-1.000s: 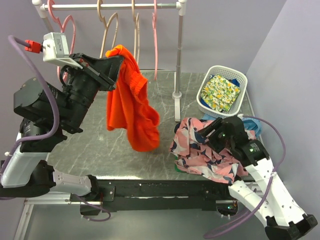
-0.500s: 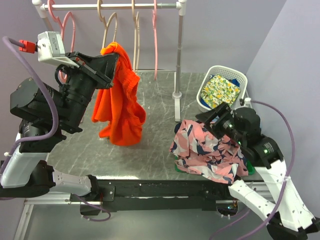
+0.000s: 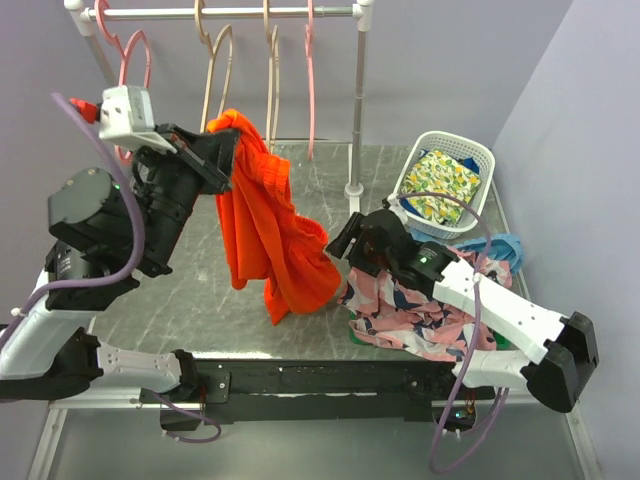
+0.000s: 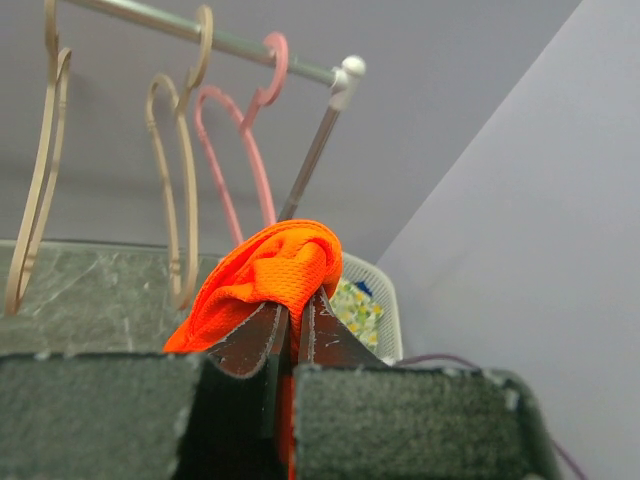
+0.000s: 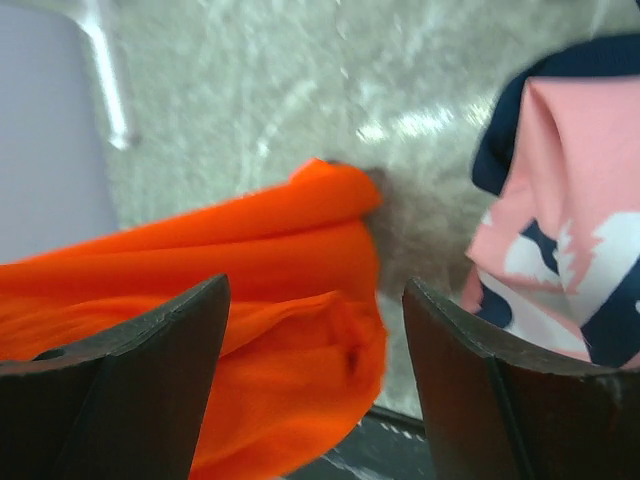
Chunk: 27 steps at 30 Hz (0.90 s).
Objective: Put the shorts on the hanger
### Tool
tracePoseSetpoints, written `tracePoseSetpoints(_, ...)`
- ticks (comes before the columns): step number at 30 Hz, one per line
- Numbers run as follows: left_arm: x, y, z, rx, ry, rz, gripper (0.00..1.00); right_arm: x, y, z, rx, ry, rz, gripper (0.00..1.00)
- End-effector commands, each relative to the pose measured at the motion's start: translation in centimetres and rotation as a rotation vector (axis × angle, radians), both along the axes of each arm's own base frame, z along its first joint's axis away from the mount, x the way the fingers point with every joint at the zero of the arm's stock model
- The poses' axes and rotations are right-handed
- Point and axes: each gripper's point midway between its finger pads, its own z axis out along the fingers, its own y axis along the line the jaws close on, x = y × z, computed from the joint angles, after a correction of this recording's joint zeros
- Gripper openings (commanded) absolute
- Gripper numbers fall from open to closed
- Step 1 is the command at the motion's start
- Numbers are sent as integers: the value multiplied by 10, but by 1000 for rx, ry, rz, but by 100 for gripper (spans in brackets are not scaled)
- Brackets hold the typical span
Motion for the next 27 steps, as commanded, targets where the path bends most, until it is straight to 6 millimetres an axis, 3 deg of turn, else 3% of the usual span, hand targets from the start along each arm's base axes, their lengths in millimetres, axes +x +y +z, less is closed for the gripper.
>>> tracePoseSetpoints(1,-3,12,-7,-55,27,10,1,18,2,49,139,-150,-73,77)
tracePoseSetpoints(5,-5,7,-37,-36,80,-19,1,6,0,61,196,-171,-85,76)
tracePoseSetpoints(8,-6,2,-62,-21,121,-33,1,2,14,57,215,-164,-45,75)
tracePoseSetpoints(16,-12,9,-83,-30,176,-48,1,2,78,32,183,-113,83,76)
tracePoseSetpoints(21,-12,14,-98,-16,203,-26,1,-2,102,-5,151,-44,143,74)
tracePoseSetpoints(23,-13,16,-105,-10,220,-24,1,1,104,-14,139,-35,139,66)
tracePoseSetpoints(24,-13,19,-109,-17,231,-15,1,5,100,-18,115,-34,126,57)
tracePoseSetpoints(25,-13,20,-116,-10,245,-4,1,7,92,-23,79,-23,109,31)
tracePoseSetpoints(27,-15,32,-127,-21,271,20,1,21,73,-11,68,-49,67,2)
